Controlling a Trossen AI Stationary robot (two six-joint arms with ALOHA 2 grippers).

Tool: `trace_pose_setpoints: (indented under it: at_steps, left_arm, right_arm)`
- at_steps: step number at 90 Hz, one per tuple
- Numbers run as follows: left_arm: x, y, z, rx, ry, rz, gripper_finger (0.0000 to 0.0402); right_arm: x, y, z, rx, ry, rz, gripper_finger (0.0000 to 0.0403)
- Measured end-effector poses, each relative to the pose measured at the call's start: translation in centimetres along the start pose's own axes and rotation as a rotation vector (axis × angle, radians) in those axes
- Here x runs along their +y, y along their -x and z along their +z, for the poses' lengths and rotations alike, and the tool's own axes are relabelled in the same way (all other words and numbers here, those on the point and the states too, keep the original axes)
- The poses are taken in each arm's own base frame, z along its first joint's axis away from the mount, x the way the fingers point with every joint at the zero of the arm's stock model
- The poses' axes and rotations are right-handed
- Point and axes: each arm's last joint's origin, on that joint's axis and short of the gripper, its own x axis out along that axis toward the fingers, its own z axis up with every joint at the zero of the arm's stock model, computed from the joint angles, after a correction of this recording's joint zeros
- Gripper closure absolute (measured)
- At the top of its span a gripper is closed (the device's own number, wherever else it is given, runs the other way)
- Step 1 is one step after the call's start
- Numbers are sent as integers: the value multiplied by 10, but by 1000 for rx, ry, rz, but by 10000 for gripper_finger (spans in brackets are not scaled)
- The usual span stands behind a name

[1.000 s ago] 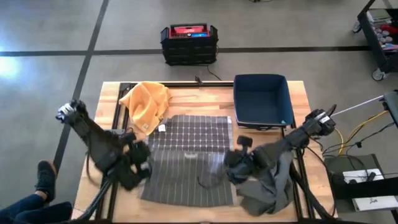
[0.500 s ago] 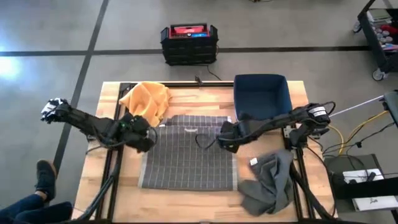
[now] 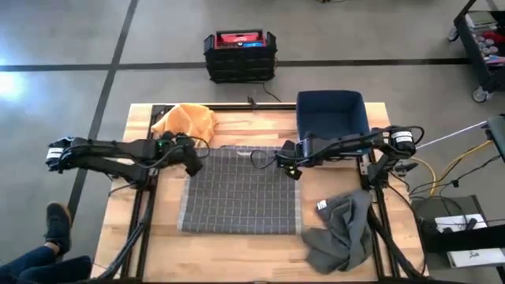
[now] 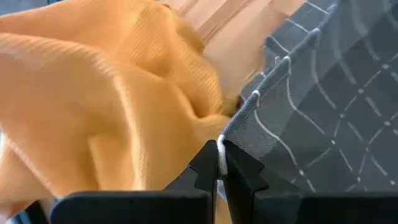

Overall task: Fold towel
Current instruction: Fold the gray patterned kitchen towel

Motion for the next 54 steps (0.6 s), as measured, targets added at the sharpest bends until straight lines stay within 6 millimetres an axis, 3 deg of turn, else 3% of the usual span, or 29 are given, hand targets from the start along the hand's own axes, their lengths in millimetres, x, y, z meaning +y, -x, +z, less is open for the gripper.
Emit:
trace_pose_setpoints:
  at_steps: [13, 28, 41, 54]
  left_arm:
    - [0, -1, 4, -7, -19, 19, 355]
    - [2, 12, 17, -35, 2, 2, 266]
    - [-1, 32, 31, -45, 25, -141, 203]
    - [-18, 39, 22, 35, -14, -348, 178]
  right_arm:
    - [0, -4, 1, -21, 14, -10, 382]
    - [-1, 1, 5, -47, 31, -17, 306]
    - [-9, 29, 15, -108, -8, 51, 238]
    - [5, 61, 13, -146, 57, 391, 197]
